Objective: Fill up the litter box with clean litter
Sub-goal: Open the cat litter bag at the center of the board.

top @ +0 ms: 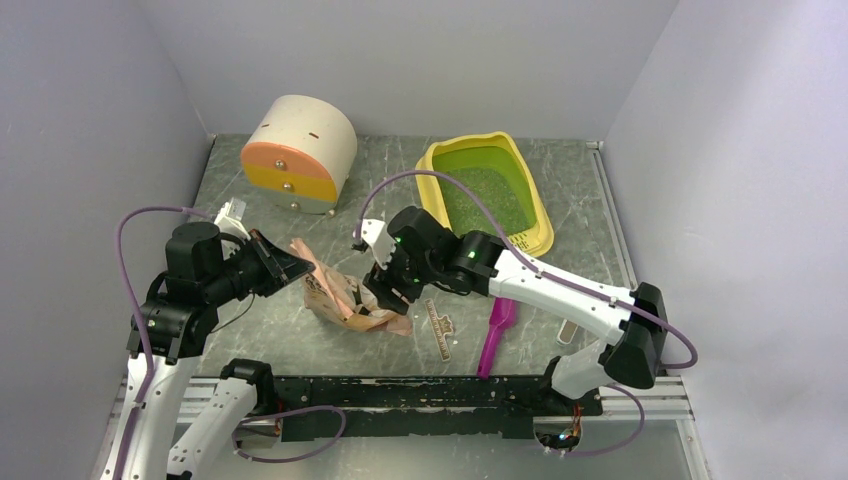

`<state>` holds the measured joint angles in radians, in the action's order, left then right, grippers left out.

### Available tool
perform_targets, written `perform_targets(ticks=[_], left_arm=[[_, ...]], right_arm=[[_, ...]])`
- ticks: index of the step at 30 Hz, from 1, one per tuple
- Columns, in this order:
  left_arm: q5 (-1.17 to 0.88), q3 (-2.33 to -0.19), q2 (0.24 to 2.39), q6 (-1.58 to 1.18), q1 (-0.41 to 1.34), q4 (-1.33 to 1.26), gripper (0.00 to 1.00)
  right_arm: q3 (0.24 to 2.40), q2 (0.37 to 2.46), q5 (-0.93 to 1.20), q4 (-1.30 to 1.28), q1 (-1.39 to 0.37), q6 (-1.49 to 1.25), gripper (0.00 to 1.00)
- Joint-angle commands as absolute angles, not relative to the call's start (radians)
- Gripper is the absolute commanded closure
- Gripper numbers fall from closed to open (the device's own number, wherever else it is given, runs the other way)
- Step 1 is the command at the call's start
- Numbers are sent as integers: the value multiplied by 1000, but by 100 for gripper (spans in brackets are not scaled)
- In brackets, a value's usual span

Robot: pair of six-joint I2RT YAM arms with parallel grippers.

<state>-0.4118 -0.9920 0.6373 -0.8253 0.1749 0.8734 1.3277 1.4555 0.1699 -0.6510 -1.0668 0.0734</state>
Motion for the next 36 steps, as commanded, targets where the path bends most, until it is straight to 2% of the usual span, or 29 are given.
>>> perform_targets(ticks=[1, 8, 11, 15, 17, 20, 21, 25, 28, 33, 36], left_arm=[[-435, -1037, 627, -830, 177, 848, 95], [-431, -1045, 627, -826, 178, 854, 95], [-427, -1043, 620, -826, 178, 860, 95], [-425, -1043, 617, -826, 178, 862, 95], [-425, -1043, 618, -826, 178, 861, 95], [-423, -1044, 618, -825, 178, 860, 95], [-422, -1046, 618, -824, 178, 860, 95], [-409, -1051, 620, -827, 178, 861, 95], [-384, -1055, 621, -836, 178, 859, 95], [-351, -1054, 623, -865, 178, 829, 95], [-334, -1060, 632, -875, 178, 826, 95]], right_arm=[[1348, 1476, 227, -712, -1065, 142, 35], [1362, 1508, 251, -718, -1063, 143, 44], [1371, 1512, 262, -720, -1063, 148, 57], [1378, 1520, 324, -741, -1062, 170, 57], [1381, 1527, 330, -759, -1062, 176, 66], [1392, 1532, 304, -763, -1062, 162, 98], [1394, 1529, 274, -756, -1063, 146, 100], [1382, 1478, 62, -690, -1062, 71, 100], [1329, 1376, -180, -540, -1064, -65, 100], [1081, 1160, -373, -113, -1128, -179, 100], [1006, 1133, -468, -19, -1154, -233, 100]])
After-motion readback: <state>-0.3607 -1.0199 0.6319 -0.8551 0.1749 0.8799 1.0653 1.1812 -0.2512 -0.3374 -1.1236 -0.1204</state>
